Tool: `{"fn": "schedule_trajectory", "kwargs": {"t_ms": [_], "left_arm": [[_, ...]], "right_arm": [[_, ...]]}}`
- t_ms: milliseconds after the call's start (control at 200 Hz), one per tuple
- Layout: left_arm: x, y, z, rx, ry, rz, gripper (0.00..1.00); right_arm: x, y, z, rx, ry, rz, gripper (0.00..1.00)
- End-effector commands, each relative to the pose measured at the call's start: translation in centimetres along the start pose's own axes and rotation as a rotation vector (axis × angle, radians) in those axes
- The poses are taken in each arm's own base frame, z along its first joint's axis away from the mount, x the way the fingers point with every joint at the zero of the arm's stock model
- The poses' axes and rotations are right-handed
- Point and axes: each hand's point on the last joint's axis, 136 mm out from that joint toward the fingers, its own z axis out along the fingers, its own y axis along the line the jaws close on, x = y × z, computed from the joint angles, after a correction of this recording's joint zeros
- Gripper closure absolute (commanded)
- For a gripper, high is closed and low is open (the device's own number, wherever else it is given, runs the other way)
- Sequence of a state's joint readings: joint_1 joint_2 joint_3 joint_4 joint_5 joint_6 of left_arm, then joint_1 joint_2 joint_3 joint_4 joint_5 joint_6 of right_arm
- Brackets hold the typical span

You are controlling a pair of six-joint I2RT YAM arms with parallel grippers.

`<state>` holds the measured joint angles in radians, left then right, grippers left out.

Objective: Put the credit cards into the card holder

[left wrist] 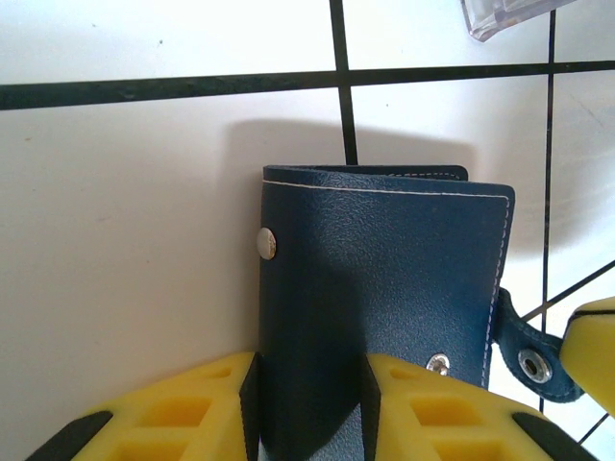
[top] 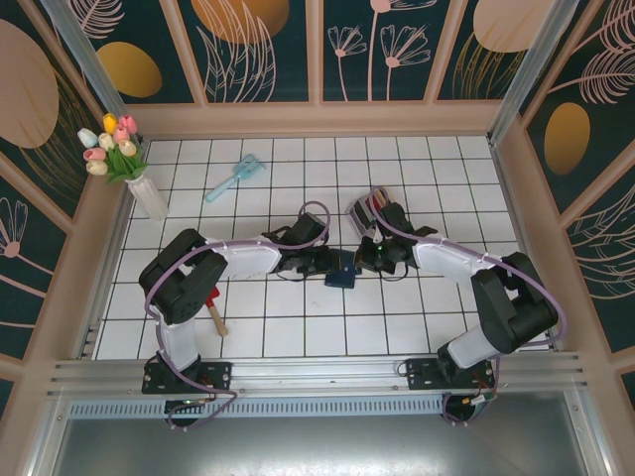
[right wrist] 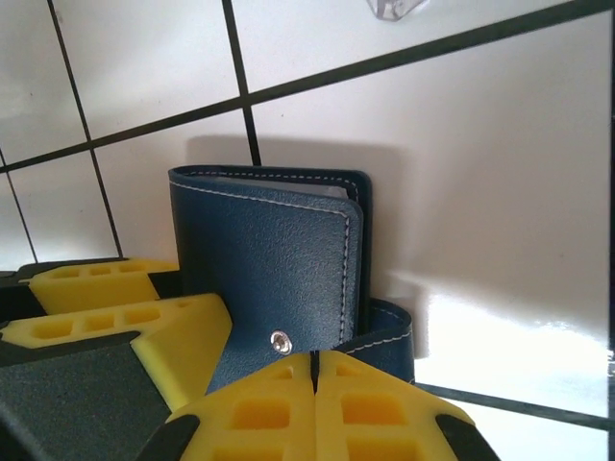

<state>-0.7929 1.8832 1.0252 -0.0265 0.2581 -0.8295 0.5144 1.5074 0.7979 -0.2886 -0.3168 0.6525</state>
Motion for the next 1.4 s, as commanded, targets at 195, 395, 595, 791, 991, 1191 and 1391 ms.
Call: {"fn": "schedule_trajectory", "kwargs": {"t_ms": [195,395,595,791,991,1191,1391], "left_arm": [[1.4,0.8,0.9,-0.014,0.060,-0.001,0.67],[1.1,0.6,0.7,-0.003,0.046,-0.009,0.69],[1.0,0.2,0.6,0.010,0.042,-0.006,0.69],[1.0,0.2,0.6,0.017,0.039,-0.007,0.69],[0.8,-0.1,0.6,0.026,0.034,-0.007,0.69],[0.8,0.0,0.7,0.027,0.034,-0.010,0.70],[1.0,0.1,0.7,0.028,0.034,-0.012,0.71]], "right_arm": [[-0.7,-0.2,-1.6,0.067,-0.041,-0.050,1.00],[-0.2,0.0,-1.6,0.056,-0.011,-0.073,0.88],[0.0,0.0,-2.0,0.095,-0.002,-0.103,0.81],[0.0,-0.2,-1.8,0.120,0.011,-0.104,0.77],[0.2,1.7,-1.8,0.120,0.011,-0.176,0.65],[0.0,0.6,-1.0,0.261,0.002,-0.204,0.62],[0.6,0.7,0.1,0.263,0.033,-0.202,0.62]]}}
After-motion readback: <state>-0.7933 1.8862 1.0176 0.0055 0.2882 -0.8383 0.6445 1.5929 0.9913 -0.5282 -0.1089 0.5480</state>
